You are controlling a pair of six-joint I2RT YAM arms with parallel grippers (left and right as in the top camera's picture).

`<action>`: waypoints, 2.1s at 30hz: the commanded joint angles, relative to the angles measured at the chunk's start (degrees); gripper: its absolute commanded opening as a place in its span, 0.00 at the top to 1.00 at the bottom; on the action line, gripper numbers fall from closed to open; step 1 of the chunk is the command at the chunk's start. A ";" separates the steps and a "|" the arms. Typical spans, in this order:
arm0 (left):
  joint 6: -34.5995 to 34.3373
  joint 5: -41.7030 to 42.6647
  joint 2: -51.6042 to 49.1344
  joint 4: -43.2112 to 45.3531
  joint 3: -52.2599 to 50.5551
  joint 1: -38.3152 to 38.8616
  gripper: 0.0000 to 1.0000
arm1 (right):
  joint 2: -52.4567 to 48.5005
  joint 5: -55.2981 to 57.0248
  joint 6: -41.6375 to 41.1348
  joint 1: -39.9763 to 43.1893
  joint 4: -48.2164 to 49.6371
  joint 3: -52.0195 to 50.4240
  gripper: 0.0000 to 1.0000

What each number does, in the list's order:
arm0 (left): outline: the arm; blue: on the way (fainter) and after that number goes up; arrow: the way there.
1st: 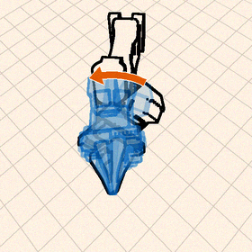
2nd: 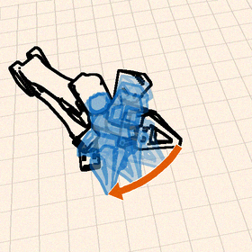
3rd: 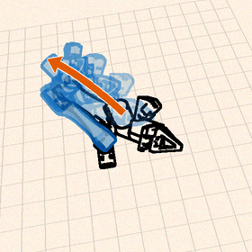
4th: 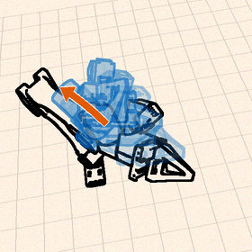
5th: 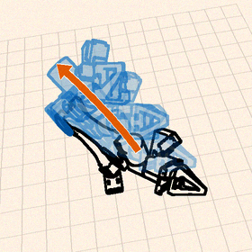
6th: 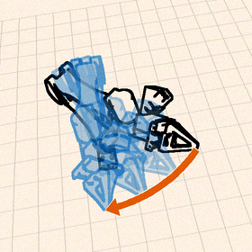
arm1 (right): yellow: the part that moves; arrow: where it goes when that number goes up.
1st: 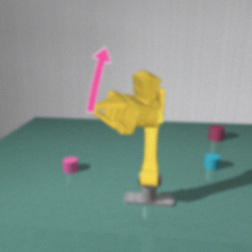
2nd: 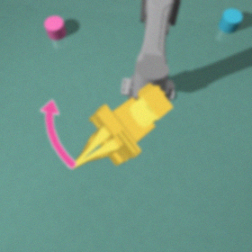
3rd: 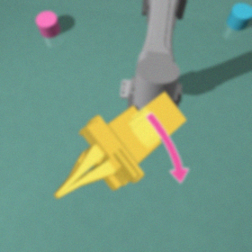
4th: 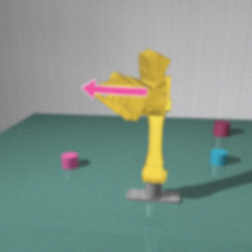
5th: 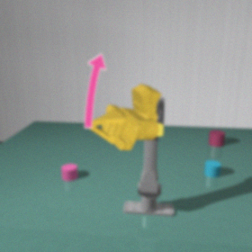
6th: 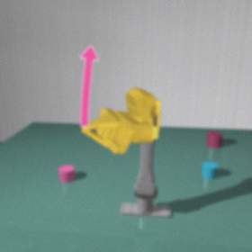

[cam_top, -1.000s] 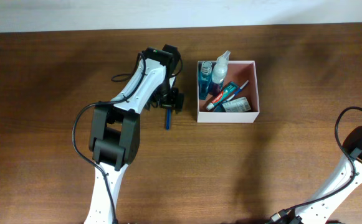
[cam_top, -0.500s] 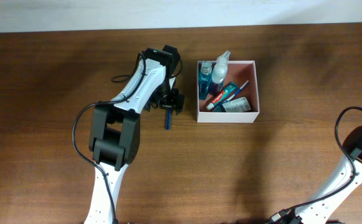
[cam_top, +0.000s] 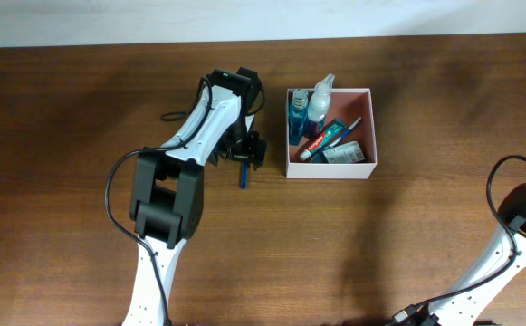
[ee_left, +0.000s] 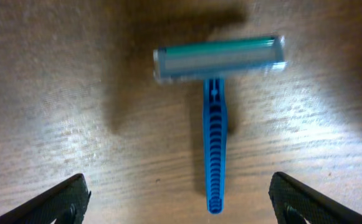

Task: Pack container

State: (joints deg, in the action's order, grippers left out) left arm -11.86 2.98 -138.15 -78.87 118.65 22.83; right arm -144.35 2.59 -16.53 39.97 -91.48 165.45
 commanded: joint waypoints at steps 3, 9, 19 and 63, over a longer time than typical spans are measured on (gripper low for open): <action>-0.76 0.63 1.25 -0.20 -0.50 1.95 0.06 | 0.37 0.90 -0.48 -0.24 0.00 0.46 0.01; -1.66 -1.86 1.25 -1.79 -0.50 1.92 0.06 | 0.37 0.90 -0.48 -0.24 0.02 0.46 0.01; -1.55 -2.16 1.25 -2.82 -0.50 -0.92 0.05 | 0.37 0.90 -0.48 -0.24 0.02 0.46 0.01; -4.39 -8.44 17.97 12.79 3.45 -11.28 0.01 | 0.37 0.90 -0.46 -0.24 0.02 0.46 0.01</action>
State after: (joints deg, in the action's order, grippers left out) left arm -15.73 -4.80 -122.96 -66.32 120.66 11.60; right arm -144.35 2.59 -16.56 39.97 -91.48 165.45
